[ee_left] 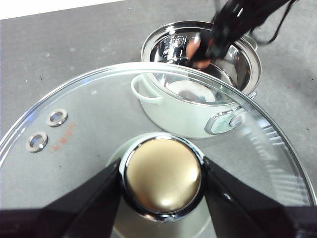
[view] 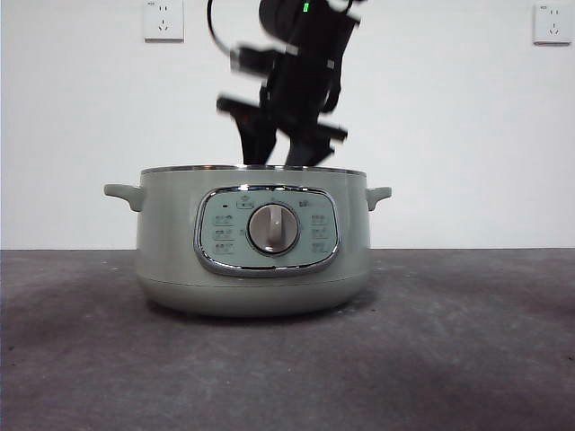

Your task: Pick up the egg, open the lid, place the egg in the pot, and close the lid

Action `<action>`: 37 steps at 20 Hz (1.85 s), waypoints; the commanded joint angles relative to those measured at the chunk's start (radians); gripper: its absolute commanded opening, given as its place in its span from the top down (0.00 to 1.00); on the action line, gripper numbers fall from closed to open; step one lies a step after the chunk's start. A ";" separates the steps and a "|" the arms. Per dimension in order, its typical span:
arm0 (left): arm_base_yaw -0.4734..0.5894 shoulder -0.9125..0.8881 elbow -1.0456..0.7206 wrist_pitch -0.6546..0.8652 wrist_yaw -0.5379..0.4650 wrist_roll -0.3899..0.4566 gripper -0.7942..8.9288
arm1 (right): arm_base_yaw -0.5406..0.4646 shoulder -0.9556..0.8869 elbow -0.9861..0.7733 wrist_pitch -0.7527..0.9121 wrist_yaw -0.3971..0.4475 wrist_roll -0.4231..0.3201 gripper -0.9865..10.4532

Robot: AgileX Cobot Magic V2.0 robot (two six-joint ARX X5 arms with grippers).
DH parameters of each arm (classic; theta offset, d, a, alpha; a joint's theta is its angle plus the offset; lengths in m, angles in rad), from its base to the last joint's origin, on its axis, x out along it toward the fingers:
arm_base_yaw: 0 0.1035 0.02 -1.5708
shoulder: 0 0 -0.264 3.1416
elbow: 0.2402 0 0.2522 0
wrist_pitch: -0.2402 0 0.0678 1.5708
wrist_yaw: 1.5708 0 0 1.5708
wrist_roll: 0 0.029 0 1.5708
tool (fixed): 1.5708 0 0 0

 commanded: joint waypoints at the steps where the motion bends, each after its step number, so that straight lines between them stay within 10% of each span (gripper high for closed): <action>1: -0.001 -0.008 0.005 0.040 0.013 -0.006 0.93 | 0.002 0.039 0.006 -0.010 0.008 -0.029 0.92; 15: 0.000 -0.008 0.005 0.041 0.013 -0.006 0.93 | 0.010 0.086 0.003 -0.055 0.018 -0.050 0.90; 19: 0.000 -0.008 0.005 0.041 0.013 -0.006 0.93 | 0.014 0.085 0.006 -0.060 0.018 -0.050 0.49; 30: -0.043 0.023 0.005 0.071 0.013 -0.006 0.93 | 0.014 0.027 0.483 -0.472 -0.023 0.028 0.50; 37: -0.119 0.134 0.006 0.160 0.013 -0.005 0.93 | 0.014 -0.184 0.487 -0.475 -0.018 0.052 0.50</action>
